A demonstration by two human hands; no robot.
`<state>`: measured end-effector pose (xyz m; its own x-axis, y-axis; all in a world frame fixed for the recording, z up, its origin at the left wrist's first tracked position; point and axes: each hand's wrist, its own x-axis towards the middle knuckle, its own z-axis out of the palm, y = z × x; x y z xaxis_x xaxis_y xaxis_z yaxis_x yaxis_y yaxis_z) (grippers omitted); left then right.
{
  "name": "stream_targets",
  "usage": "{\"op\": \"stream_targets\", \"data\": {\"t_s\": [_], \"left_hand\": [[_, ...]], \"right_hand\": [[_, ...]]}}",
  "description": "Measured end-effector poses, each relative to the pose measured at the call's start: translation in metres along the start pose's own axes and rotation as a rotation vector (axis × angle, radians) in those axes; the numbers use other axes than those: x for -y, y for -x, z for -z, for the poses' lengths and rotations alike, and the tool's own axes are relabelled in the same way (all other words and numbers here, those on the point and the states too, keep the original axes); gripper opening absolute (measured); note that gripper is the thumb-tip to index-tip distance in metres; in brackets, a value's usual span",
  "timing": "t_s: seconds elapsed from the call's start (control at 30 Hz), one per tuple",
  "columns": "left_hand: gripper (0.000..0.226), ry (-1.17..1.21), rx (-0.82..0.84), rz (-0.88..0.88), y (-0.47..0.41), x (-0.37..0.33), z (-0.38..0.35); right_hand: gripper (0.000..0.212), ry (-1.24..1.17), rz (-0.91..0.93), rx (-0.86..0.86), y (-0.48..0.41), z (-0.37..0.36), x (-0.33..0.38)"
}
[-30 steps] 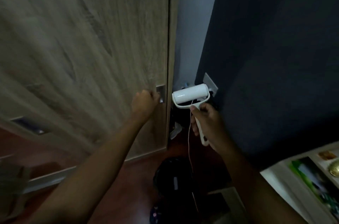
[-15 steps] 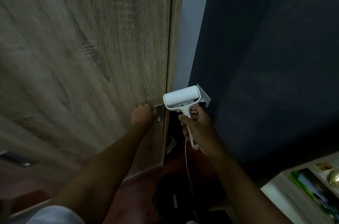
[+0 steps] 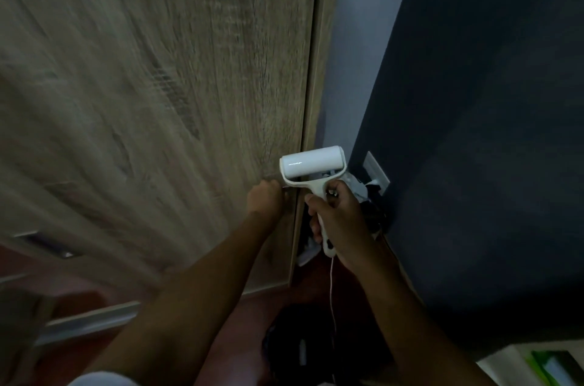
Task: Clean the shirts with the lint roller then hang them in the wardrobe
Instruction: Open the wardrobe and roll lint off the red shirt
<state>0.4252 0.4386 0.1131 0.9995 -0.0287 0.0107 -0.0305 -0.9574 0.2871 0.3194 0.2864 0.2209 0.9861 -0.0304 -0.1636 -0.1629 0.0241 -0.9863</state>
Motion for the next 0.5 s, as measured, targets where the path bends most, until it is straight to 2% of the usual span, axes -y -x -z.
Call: {"op": "stream_targets", "data": {"t_s": [0.13,0.37,0.5], "left_hand": [[0.020,-0.004,-0.013,0.065,-0.004,-0.002,-0.001],[0.032,-0.004,-0.078,0.190,0.003,0.006,-0.002],[0.035,-0.050,-0.090,0.284,0.010,0.024,0.010]], "right_hand": [[0.015,-0.007,0.001,0.030,-0.009,0.008,0.003],[0.019,0.007,0.020,0.111,-0.016,0.003,0.004],[0.014,0.078,0.079,0.101,-0.017,-0.010,0.004]]}}
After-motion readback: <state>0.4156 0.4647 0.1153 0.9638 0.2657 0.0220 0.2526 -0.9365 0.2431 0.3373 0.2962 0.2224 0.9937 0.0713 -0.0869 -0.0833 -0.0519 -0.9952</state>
